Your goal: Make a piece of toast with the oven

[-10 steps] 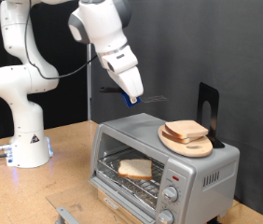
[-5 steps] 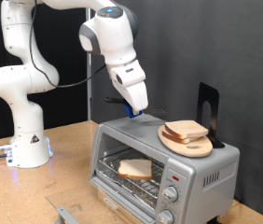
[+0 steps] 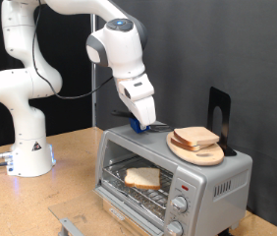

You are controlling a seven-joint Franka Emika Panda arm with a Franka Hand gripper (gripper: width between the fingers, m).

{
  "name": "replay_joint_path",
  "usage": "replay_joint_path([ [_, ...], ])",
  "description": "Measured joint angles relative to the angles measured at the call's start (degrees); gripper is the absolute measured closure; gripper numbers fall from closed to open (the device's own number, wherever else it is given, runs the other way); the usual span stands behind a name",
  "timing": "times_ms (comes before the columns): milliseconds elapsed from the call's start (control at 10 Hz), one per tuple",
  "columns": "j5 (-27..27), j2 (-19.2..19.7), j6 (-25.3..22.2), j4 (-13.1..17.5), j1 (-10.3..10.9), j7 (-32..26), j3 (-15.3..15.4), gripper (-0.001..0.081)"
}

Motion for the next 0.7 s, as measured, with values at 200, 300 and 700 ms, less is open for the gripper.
replay_joint_path([
  [200, 0.3, 0.0, 1.2, -0.8, 0.0, 0.0, 0.3, 0.0173],
  [300, 0.5, 0.0, 1.9, -0.9, 0.0, -0.1, 0.4, 0.0059],
  [700, 2.5, -0.2, 9.6, -2.6, 0.3, -2.8, 1.0, -0.0002],
])
